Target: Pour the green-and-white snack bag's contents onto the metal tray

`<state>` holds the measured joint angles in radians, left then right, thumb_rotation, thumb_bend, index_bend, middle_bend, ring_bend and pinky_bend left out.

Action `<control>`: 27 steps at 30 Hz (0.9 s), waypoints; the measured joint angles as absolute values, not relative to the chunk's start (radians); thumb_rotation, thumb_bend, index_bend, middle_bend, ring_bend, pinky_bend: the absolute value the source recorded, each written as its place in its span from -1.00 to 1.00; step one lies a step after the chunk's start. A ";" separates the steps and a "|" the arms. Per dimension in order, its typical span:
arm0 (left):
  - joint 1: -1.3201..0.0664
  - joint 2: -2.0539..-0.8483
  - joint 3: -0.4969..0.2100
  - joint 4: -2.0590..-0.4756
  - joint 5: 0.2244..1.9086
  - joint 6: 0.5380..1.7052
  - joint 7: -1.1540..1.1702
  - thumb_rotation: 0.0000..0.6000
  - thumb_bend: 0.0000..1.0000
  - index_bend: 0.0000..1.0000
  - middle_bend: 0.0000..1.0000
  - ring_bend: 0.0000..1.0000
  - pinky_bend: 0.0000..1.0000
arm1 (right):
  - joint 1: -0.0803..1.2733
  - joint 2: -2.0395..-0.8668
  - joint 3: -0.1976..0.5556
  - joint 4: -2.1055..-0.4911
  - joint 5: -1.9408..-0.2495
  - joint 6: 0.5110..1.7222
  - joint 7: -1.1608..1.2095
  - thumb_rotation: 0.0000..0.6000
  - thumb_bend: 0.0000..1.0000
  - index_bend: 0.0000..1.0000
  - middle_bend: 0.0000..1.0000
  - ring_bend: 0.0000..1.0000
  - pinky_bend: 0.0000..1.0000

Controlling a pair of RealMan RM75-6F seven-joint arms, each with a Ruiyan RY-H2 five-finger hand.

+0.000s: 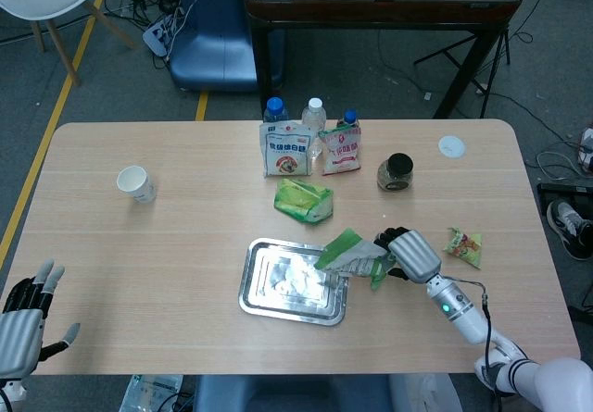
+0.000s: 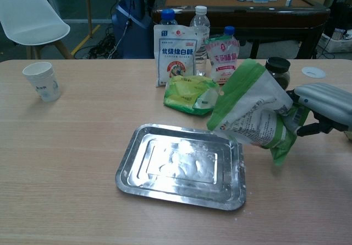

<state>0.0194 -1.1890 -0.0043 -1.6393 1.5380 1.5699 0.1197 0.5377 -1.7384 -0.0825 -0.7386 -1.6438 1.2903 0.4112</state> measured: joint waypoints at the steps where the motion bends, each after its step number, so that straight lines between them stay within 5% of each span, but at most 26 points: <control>1: 0.019 -1.189 -0.004 -1.639 1.537 1.569 0.120 1.00 -0.54 -0.96 -1.00 -0.84 -0.89 | 0.530 -1.752 -0.084 -0.716 -1.645 1.294 0.435 1.00 -0.01 0.11 -0.12 -0.28 -0.15; 7: 0.019 -1.190 -0.004 -1.639 1.537 1.568 0.120 1.00 -0.54 -0.96 -1.00 -0.84 -0.89 | 0.503 -1.803 -0.085 -0.639 -1.644 1.302 0.529 1.00 -0.16 0.06 -0.17 -0.34 -0.20; 18: 0.014 -1.190 -0.004 -1.646 1.539 1.562 0.127 1.00 -0.54 -0.96 -1.00 -0.84 -0.89 | 0.483 -1.858 -0.076 -0.566 -1.637 1.298 0.646 1.00 -0.80 -0.01 -0.24 -0.41 -0.28; 27: 0.012 -1.189 -0.004 -1.649 1.540 1.562 0.130 1.00 -0.54 -0.96 -1.00 -0.84 -0.89 | 0.477 -1.884 -0.073 -0.534 -1.639 1.294 0.699 1.00 -1.00 -0.11 -0.31 -0.49 -0.35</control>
<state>0.0116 -1.1887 -0.0043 -1.6485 1.5397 1.5621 0.1299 0.4770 -1.8836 -0.0728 -0.5340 -1.6388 1.2939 0.6988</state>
